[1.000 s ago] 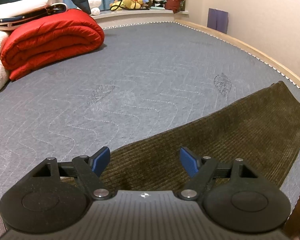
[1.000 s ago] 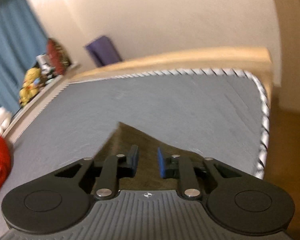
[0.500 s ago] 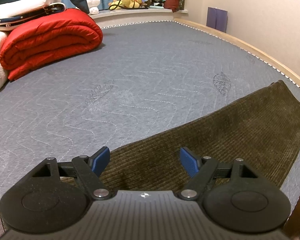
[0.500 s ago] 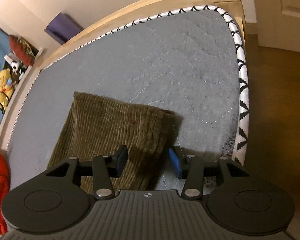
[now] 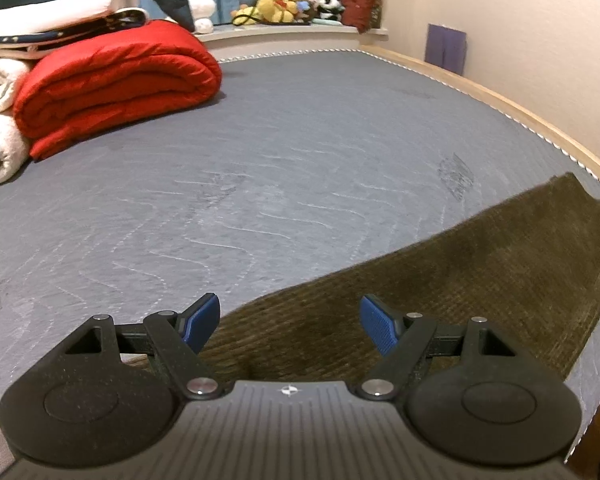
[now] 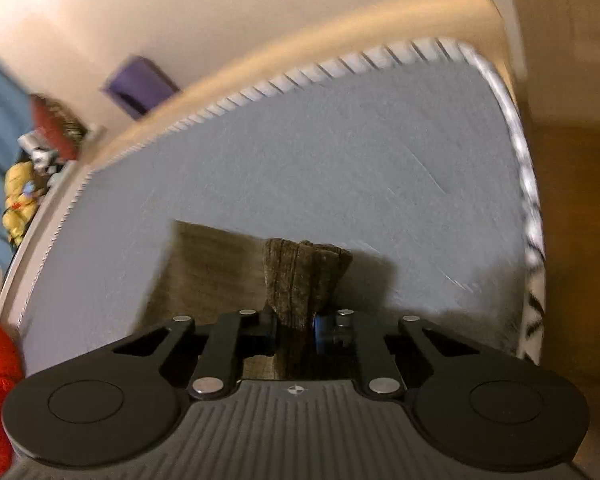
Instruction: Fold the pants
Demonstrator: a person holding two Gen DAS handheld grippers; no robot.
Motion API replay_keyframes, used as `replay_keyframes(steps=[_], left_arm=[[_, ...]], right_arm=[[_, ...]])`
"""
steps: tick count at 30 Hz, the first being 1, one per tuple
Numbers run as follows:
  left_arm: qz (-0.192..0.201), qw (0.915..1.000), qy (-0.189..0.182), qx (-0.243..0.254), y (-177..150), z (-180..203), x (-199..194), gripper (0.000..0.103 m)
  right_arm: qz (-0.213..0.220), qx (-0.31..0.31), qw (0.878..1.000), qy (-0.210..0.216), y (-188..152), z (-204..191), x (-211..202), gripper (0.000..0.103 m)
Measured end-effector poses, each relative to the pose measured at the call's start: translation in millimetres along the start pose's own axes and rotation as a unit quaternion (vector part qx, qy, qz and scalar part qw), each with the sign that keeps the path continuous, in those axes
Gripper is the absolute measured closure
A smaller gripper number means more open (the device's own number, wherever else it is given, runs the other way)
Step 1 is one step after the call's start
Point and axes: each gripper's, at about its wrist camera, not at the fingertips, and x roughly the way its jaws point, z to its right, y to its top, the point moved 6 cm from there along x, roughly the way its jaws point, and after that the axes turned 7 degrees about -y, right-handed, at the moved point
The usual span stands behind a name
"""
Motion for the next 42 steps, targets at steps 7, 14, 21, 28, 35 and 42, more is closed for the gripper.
replay_keyframes(steps=[7,14,21,28,35,42], left_arm=[[0.004,0.9997,0.016,-0.016,-3.7,-22.3,-10.2,0.021],[-0.001,0.9995,0.02,-0.025,-8.0,-33.2,-13.5,0.021],[-0.01,0.9993,0.001,-0.036,-12.4,-34.7,-14.5,0.021],[-0.031,0.9977,-0.015,-0.058,-16.1,-31.7,2.4,0.021],[-0.029,0.9978,-0.015,-0.057,-9.3,-26.7,9.2,0.021],[-0.037,0.9984,-0.013,-0.04,-11.3,-20.2,16.2,0.021]], right_arm=[[0.132,-0.296,0.922,0.211,-113.9,-167.8,-143.9,0.088],[-0.012,-0.616,0.695,0.37,-368.6,-209.6,-216.8,0.083],[-0.05,-0.659,0.637,0.397,-412.3,-184.1,-238.1,0.059],[-0.066,-0.611,0.668,0.42,-380.7,-193.6,-239.5,0.049],[-0.089,-0.591,0.656,0.461,-376.6,-188.6,-250.5,0.043],[-0.107,-0.616,0.663,0.413,-396.3,-188.7,-224.2,0.044]])
